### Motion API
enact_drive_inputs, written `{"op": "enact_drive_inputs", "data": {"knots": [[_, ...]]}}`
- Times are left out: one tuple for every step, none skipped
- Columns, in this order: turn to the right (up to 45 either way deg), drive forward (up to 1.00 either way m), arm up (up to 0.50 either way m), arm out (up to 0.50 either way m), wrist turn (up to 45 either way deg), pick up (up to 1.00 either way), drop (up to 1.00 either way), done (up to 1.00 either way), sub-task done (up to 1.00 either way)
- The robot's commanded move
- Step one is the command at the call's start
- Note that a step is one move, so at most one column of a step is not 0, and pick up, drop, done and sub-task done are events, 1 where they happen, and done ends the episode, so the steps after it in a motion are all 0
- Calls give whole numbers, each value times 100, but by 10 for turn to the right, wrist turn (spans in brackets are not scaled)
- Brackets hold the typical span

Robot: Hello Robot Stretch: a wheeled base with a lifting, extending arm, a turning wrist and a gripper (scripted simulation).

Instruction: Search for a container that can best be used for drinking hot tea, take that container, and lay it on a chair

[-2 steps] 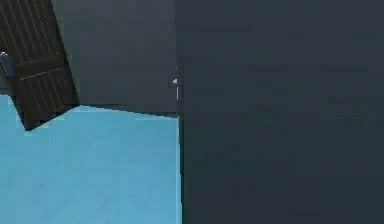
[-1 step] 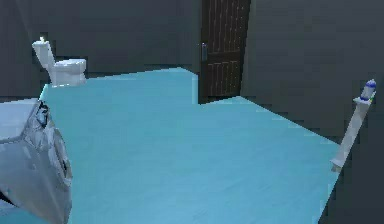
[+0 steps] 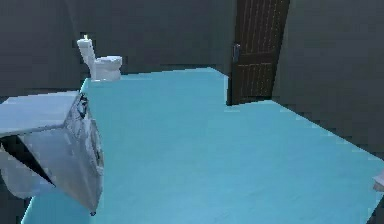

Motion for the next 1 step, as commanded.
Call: {"op": "enact_drive_inputs", "data": {"knots": [[0,100,0,0,0,0,0,0,0]]}}
